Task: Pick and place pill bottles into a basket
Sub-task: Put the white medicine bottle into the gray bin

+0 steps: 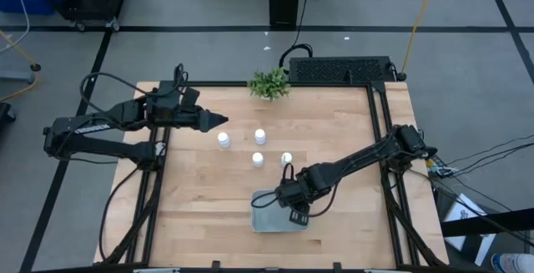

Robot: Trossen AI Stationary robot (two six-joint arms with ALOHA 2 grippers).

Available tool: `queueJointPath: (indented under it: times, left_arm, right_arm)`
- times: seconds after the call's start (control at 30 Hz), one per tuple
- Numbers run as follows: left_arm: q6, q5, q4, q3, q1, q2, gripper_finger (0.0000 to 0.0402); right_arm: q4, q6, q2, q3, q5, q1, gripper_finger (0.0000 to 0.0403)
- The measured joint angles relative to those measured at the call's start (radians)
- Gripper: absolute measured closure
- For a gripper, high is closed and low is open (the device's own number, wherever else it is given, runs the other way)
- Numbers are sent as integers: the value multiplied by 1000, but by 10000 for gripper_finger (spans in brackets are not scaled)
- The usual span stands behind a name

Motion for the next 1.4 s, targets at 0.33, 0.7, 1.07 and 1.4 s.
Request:
queueJointPath:
  times: [0.33,0.7,1.07,1.4]
  left_arm:
    - [0,0,0,0,0,0,137]
    - [-2,0,0,0,0,0,137]
    - [-7,0,-1,0,0,0,137]
    - [-7,-1,-1,0,0,0,137]
  right_arm:
    - [10,5,0,-5,-8,0,243]
    - [17,-14,12,-5,-8,2,241]
    - [45,-2,18,-6,-6,7,215]
    - [38,1,14,-6,-9,8,137]
